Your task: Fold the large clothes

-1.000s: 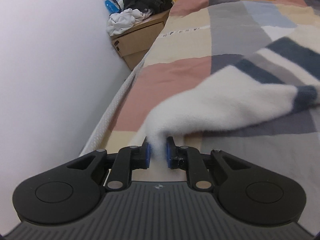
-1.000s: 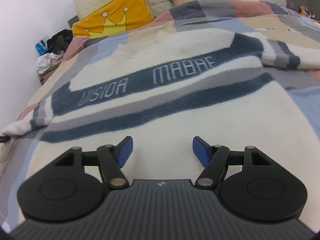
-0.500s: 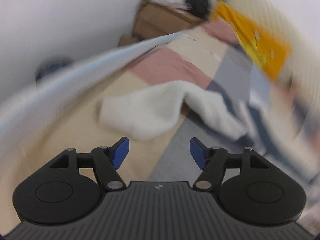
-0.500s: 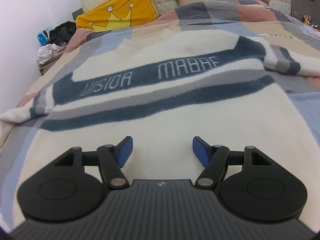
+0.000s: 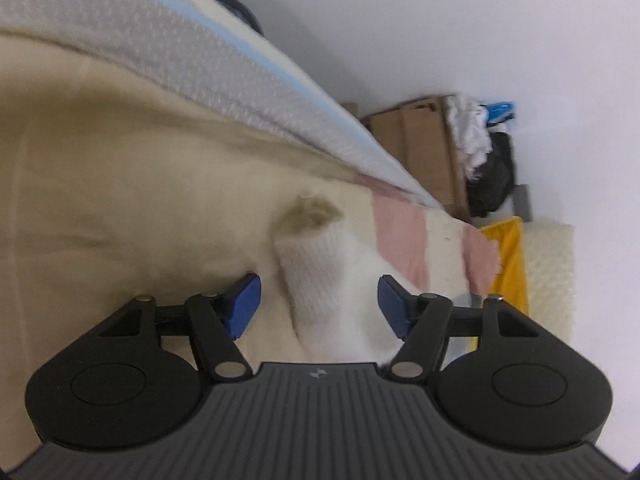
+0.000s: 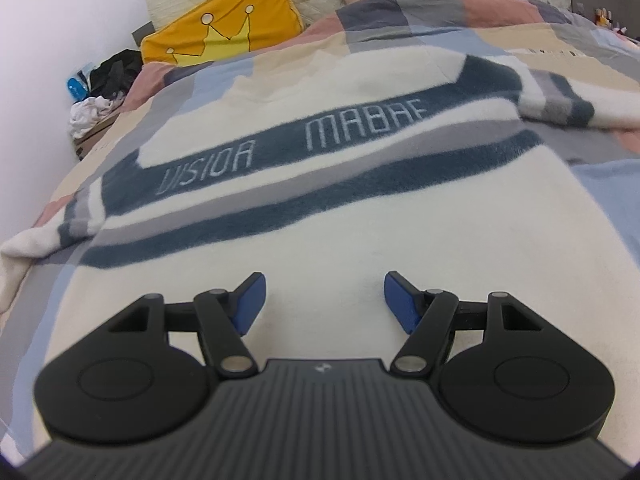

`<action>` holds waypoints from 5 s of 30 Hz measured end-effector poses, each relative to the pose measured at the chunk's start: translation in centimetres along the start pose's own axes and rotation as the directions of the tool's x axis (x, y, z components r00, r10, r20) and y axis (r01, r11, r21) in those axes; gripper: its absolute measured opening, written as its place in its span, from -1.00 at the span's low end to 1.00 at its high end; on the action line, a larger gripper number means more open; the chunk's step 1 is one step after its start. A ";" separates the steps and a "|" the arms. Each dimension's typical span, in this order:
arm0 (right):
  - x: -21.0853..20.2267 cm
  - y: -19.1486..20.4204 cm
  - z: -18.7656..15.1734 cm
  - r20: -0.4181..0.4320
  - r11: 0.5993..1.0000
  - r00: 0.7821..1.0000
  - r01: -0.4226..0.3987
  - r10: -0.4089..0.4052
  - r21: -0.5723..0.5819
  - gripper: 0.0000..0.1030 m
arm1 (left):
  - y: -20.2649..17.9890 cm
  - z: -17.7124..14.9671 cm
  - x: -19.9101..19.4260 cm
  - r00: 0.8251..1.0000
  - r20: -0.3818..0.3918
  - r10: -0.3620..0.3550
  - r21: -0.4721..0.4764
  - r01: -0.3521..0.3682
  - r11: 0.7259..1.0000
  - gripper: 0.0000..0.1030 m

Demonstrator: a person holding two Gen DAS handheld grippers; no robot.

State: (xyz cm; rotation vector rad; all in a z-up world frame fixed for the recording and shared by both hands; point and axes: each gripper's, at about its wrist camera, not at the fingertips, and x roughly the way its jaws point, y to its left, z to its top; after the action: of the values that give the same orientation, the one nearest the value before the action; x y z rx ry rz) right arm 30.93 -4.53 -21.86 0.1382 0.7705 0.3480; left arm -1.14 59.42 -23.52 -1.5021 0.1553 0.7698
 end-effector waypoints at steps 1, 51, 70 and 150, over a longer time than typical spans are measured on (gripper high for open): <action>0.1 0.0 0.0 -0.002 1.000 1.000 0.002 -0.002 0.000 0.31 | -0.2 -0.1 0.2 1.000 0.014 0.003 -0.008 -0.003 1.000 0.23; -0.5 1.2 0.5 0.026 0.999 0.999 0.028 -0.027 -0.035 0.33 | -15.7 5.9 3.1 0.964 0.088 0.252 0.772 -0.226 0.594 0.06; 1.0 0.7 0.4 0.017 0.998 0.999 0.043 -0.042 -0.035 0.34 | -19.9 -9.8 16.6 0.909 -0.068 0.412 0.968 -0.039 0.247 -0.63; -4.0 -2.4 -0.8 0.024 0.993 0.994 -0.106 0.105 0.043 0.32 | -8.3 -35.7 -11.8 0.806 -0.221 0.549 0.882 -0.076 0.466 -0.04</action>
State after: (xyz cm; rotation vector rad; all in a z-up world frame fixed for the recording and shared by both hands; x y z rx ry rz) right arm 28.29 -8.16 -20.41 0.2243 0.7513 0.4295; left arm 7.26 23.03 -14.06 -0.6426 1.1014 0.4507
